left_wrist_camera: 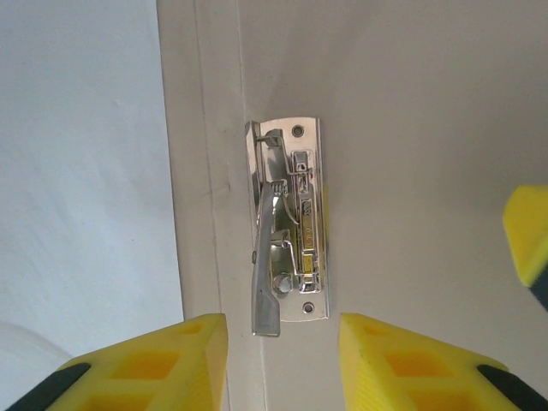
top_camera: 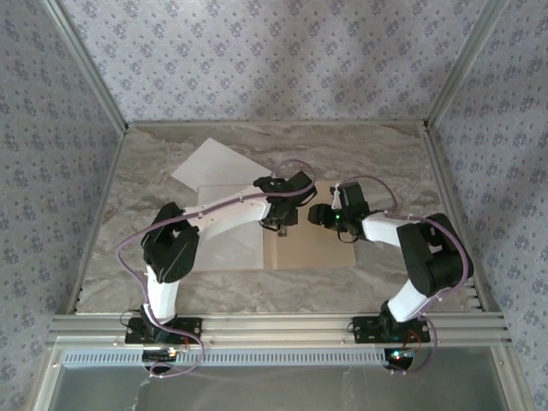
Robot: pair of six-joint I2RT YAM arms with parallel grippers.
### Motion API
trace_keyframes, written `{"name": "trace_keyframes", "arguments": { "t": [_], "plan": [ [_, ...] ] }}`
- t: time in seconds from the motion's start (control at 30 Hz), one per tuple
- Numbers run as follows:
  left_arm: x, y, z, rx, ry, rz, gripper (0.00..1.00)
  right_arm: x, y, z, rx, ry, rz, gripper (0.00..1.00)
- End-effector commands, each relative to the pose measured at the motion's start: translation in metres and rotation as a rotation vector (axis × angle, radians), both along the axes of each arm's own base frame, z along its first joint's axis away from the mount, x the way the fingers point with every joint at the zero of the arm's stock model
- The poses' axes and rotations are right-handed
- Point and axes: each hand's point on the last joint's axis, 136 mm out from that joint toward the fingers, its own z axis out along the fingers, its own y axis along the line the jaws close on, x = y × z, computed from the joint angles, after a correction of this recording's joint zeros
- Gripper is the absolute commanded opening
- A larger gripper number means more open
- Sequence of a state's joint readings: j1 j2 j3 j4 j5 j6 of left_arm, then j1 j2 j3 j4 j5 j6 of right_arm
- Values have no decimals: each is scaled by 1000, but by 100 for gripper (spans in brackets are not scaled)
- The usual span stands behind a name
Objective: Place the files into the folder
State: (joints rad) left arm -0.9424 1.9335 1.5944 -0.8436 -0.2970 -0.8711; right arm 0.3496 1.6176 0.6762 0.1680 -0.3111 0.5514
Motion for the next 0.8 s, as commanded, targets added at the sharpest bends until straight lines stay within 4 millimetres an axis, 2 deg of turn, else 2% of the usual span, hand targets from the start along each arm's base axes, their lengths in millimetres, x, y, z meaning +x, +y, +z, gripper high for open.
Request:
{"name": "trace_keyframes", "arguments": {
  "t": [0.0, 0.2, 0.33, 0.47, 0.57, 0.77],
  "plan": [
    [-6, 13, 27, -20, -36, -7, 34, -41, -10, -40, -63, 195, 24, 59],
    [-24, 21, 17, -54, -11, -23, 20, -40, -9, -41, -61, 201, 30, 59],
    [-36, 22, -8, -65, 34, -34, 19, -39, -8, -41, -58, 200, 31, 59],
    [-38, 22, -34, -26, 75, -43, 16, -39, -6, -39, -47, 191, 36, 59],
    [-27, 21, -42, -7, 72, -37, 15, -38, -6, -39, -45, 189, 37, 59],
    [12, 16, -31, 26, 18, -38, 15, -39, -6, -39, -45, 191, 41, 59]
  ]
}}
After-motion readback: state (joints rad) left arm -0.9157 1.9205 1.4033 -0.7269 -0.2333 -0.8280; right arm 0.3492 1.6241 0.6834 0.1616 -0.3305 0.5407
